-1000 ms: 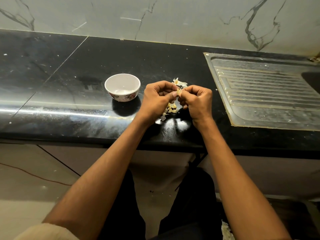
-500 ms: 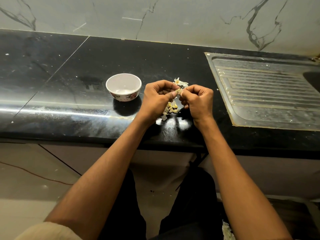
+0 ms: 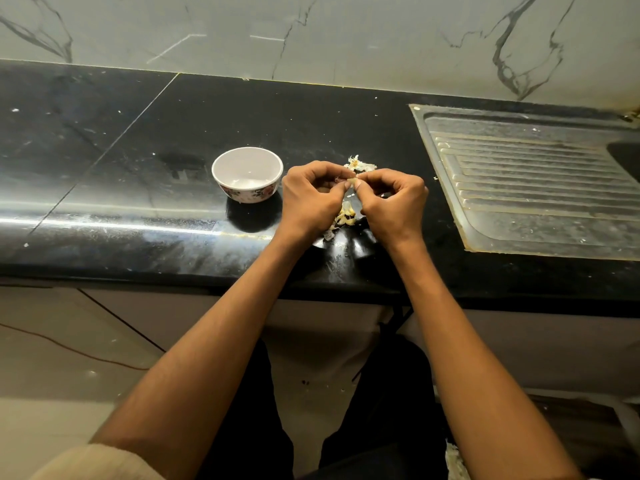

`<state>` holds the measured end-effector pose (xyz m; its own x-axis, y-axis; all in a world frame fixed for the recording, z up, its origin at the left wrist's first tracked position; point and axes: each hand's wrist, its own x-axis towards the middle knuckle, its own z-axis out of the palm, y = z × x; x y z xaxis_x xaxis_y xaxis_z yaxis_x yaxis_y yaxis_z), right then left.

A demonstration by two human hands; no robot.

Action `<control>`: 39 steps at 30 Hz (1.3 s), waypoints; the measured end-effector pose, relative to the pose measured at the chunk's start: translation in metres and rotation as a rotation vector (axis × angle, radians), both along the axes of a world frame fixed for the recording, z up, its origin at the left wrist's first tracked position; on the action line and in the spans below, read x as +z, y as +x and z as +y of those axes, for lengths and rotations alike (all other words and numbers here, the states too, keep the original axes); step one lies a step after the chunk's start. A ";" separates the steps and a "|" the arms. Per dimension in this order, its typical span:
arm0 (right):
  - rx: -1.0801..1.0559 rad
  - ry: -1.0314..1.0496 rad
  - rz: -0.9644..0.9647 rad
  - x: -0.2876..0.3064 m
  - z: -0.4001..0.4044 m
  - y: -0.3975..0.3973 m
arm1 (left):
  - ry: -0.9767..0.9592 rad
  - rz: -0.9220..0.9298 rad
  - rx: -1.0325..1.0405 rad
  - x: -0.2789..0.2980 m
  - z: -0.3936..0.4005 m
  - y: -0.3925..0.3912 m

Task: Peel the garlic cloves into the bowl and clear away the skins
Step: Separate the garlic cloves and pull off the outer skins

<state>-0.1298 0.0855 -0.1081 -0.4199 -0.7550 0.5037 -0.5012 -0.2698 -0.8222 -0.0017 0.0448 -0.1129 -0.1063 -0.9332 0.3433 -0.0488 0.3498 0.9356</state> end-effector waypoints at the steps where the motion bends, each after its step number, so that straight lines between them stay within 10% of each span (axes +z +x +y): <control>1: -0.008 0.005 0.012 0.000 0.000 0.000 | -0.004 -0.006 0.000 -0.001 0.000 0.000; 39: -0.094 -0.034 0.070 0.002 0.005 0.002 | -0.065 -0.006 0.024 0.003 0.002 0.000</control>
<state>-0.1276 0.0903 -0.1066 -0.4504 -0.6962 0.5590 -0.5817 -0.2461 -0.7752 -0.0018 0.0470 -0.1099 -0.0866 -0.9112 0.4028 -0.0639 0.4085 0.9105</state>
